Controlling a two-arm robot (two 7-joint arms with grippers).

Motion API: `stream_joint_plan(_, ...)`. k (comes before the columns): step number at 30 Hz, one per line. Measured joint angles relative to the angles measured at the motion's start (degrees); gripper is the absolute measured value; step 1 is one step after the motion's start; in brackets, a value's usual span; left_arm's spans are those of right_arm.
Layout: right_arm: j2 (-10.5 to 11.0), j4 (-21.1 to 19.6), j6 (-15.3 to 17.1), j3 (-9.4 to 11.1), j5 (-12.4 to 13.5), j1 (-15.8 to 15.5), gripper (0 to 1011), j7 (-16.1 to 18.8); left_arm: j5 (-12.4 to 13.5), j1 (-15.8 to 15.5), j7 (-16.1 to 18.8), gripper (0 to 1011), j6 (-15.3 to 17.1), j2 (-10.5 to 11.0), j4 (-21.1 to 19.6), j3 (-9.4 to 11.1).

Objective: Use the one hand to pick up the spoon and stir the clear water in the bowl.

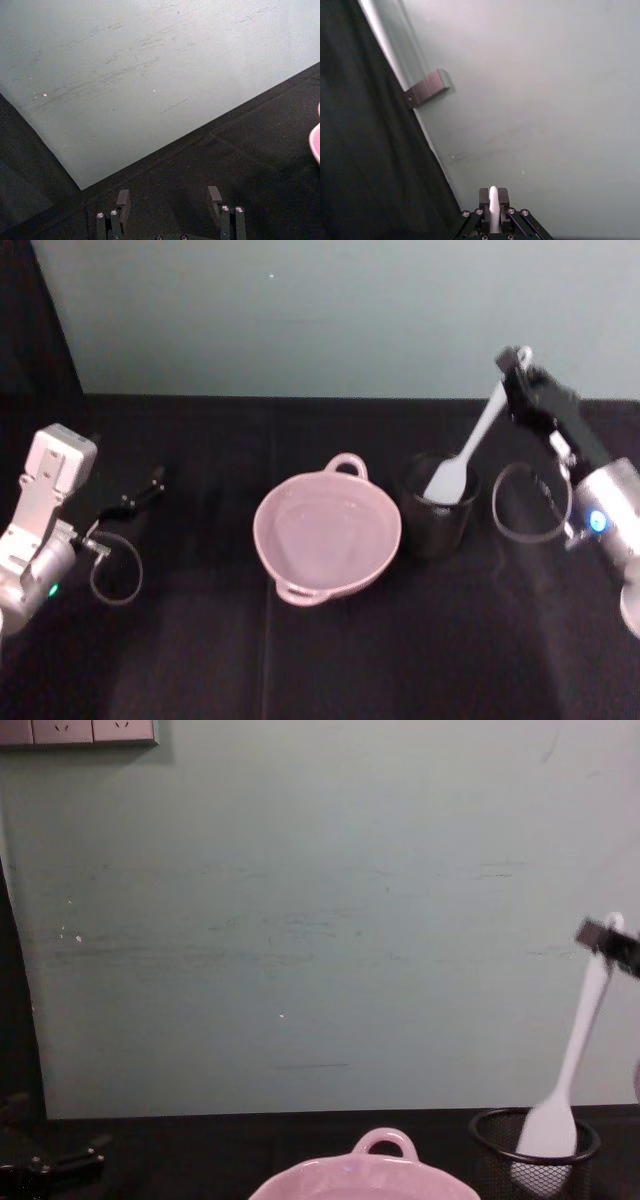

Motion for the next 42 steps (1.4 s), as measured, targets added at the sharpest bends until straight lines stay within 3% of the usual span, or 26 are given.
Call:
stream_joint_plan(9,-0.97,7.33,5.08,1.13,9.88,1.45,109,4.29,0.00,0.00,0.00,1011,0.00,0.00,0.00,0.00)
stream_joint_plan(16,-1.30,10.01,6.30,1.20,13.62,2.06,109,5.42,0.00,0.00,0.00,1011,0.00,0.00,0.00,0.00)
stream_joint_plan(38,-0.04,11.97,5.04,-2.21,14.96,3.06,109,3.33,0.00,0.00,0.00,1011,0.00,0.00,0.00,0.00)
stream_joint_plan(42,0.15,12.35,5.04,-2.91,14.97,3.39,213,2.81,0.00,0.00,0.00,1011,0.00,0.00,0.00,0.00)
